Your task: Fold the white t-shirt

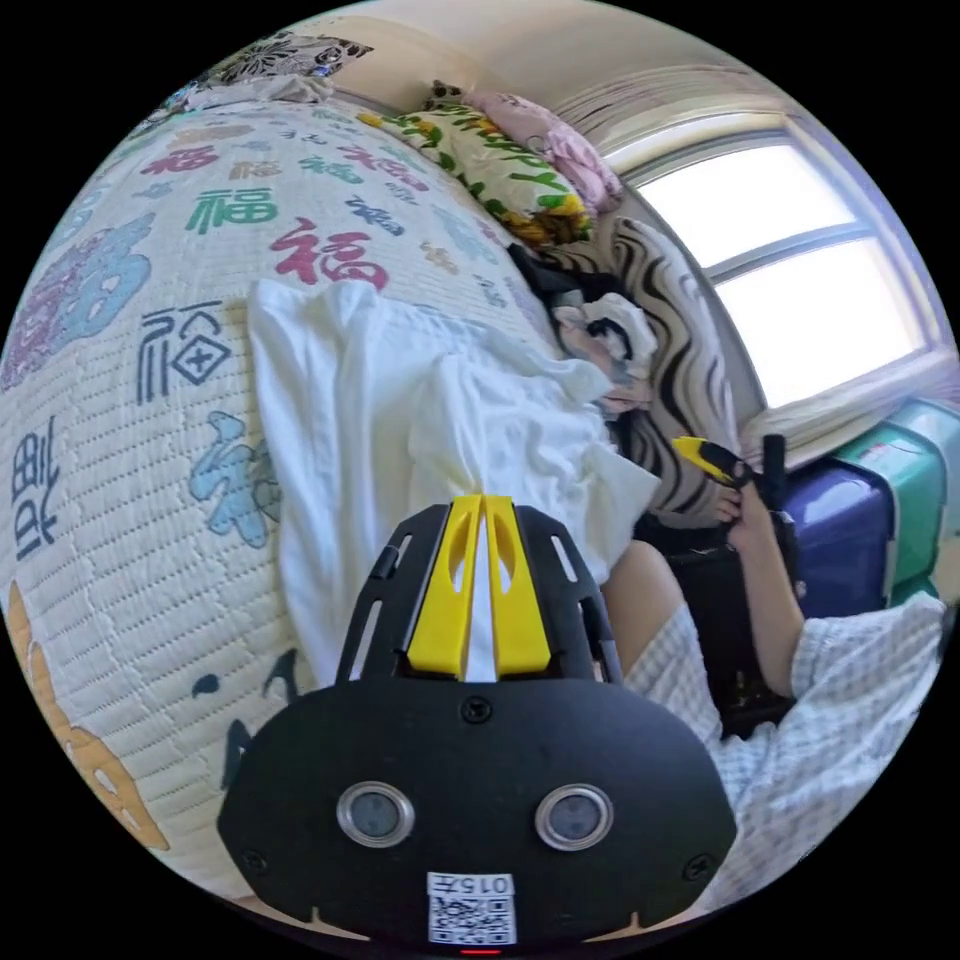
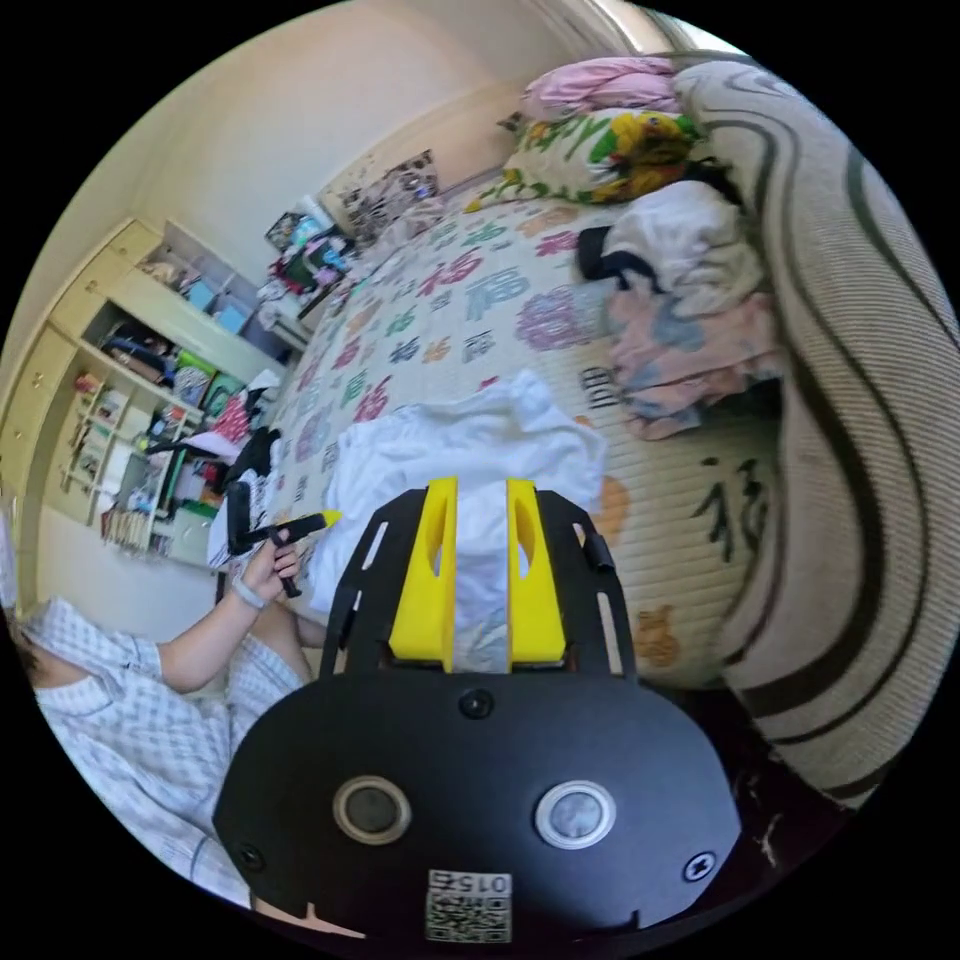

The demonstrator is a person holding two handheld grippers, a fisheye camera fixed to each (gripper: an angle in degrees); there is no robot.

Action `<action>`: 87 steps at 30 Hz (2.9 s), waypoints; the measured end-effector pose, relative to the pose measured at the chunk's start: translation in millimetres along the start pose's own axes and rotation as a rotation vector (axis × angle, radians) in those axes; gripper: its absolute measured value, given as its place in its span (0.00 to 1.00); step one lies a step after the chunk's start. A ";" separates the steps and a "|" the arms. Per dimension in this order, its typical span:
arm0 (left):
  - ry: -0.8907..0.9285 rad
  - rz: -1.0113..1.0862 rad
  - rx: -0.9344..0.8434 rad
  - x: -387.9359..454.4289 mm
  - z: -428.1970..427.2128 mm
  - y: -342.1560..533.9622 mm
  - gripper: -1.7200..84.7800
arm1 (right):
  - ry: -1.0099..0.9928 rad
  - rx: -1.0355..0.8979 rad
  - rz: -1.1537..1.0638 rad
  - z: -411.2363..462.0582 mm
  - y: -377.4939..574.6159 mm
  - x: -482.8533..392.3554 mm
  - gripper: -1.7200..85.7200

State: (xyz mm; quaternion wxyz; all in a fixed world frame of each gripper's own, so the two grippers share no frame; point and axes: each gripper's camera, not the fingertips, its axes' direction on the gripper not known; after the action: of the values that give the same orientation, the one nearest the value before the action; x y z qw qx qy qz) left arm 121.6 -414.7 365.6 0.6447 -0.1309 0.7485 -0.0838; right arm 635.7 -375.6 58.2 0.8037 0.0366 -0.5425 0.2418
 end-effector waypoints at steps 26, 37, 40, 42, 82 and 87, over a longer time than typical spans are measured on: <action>0.349 0.230 -0.293 67.4 58.0 86.1 0.03 | -0.049 -0.254 -0.175 91.5 94.1 -50.3 0.04; -0.054 0.400 -0.337 106.9 153.4 -37.0 0.12 | -0.121 -0.109 -0.045 31.0 165.7 -22.0 0.03; 0.059 0.402 -0.399 114.5 182.1 -27.3 0.11 | -0.152 -0.084 -0.023 20.2 182.6 -17.6 0.03; 0.024 0.468 -0.369 128.2 187.6 -16.1 0.10 | -0.168 -0.080 -0.027 15.8 191.7 -17.8 0.03; -0.237 0.856 1.452 456.9 -354.6 440.8 0.01 | -0.039 1.263 -0.637 -318.1 404.5 -360.1 0.01; -0.343 0.926 1.441 467.3 -379.6 453.1 0.01 | -0.119 1.153 -0.789 -327.7 392.2 -364.6 0.01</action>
State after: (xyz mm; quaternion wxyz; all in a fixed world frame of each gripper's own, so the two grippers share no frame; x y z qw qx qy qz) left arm -355.8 -142.0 -149.8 0.6434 0.6153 0.3838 -0.2454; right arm 640.3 -52.3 -479.9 0.6527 0.6646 -0.3169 0.1786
